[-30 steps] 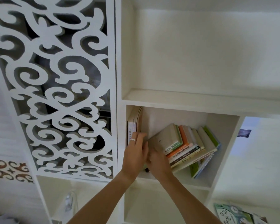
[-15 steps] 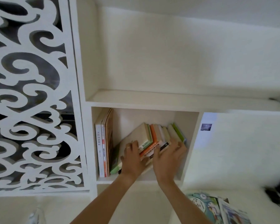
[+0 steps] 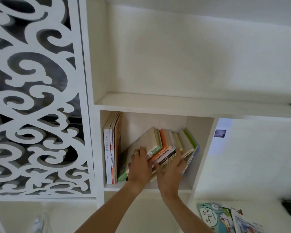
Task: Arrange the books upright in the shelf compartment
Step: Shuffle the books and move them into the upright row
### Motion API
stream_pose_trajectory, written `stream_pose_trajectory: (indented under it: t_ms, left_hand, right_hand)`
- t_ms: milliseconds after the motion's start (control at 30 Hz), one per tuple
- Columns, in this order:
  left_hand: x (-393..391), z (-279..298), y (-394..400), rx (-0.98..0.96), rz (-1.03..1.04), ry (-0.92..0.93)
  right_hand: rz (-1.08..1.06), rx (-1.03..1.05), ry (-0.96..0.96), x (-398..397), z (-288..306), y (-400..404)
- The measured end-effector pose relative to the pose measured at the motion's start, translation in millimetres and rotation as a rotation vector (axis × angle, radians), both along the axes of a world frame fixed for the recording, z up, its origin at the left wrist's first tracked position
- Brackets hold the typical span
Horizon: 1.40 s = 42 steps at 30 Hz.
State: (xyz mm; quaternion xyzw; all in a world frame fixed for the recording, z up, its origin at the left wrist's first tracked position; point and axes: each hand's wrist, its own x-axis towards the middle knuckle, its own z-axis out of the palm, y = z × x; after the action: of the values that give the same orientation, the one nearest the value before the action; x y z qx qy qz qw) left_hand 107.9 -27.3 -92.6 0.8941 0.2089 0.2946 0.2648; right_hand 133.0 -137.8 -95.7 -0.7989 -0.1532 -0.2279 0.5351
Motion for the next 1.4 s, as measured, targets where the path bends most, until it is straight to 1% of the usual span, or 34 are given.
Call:
stream_pose_trajectory:
  t_ms: [67,133,233,333,367,433,500,567,600,667,700,767,833,933,1033,1067,1200,1300,1400]
  left_hand:
    - [-2,1,0,-0.013,0.006,-0.032]
    - [-4,3,3,-0.068,0.016,-0.072]
    - [-9,7,9,-0.162,0.049,-0.155]
    - [-17,11,16,-0.18,0.142,-0.21]
    - [-19,12,19,-0.179,0.179,-0.227]
    - [-21,11,23,-0.202,0.214,-0.272]
    - [-21,8,27,-0.244,0.22,-0.307]
    - [-19,5,31,-0.247,0.232,-0.322]
    - [-18,3,32,-0.249,0.231,-0.334]
    - [-17,-1,34,-0.258,0.224,-0.35]
    - [-17,-2,34,-0.257,0.223,-0.354]
    - [-21,-3,33,-0.225,0.221,-0.356]
    - [-26,-3,30,-0.153,0.215,-0.348]
    - [-37,-3,21,-0.031,0.151,-0.313]
    - [-43,-3,19,0.134,0.201,-0.266]
    - [-43,-2,19,0.157,0.21,-0.275]
    - [-45,7,14,0.139,0.243,-0.313]
    - [-43,6,14,0.158,0.266,-0.309]
    - [-42,4,14,0.124,0.269,-0.302]
  right_hand:
    - [0.013,-0.048,-0.017,0,0,2]
    - [0.039,-0.1,-0.047,-1,3,7]
    - [0.097,-0.149,-0.148,1,3,14]
    - [0.192,-0.166,-0.256,1,9,19]
    - [0.228,-0.142,-0.266,0,12,20]
    - [0.281,-0.034,-0.183,-1,18,24]
    - [0.276,0.025,-0.026,11,19,28]
    - [0.326,-0.038,0.152,29,18,30]
    - [0.387,-0.096,0.205,38,15,30]
    - [0.496,-0.146,0.244,50,7,31]
    - [0.549,-0.121,0.259,51,5,31]
    - [0.638,-0.089,0.267,50,4,32]
    - [0.701,-0.113,0.271,49,6,34]
    - [0.734,-0.18,0.239,49,9,40]
    - [0.749,-0.209,0.192,48,9,47]
    - [0.748,-0.234,0.173,48,9,49]
    - [0.74,-0.298,0.136,53,4,51]
    - [0.729,-0.356,0.137,58,3,52]
    - [0.746,-0.372,0.132,60,4,54]
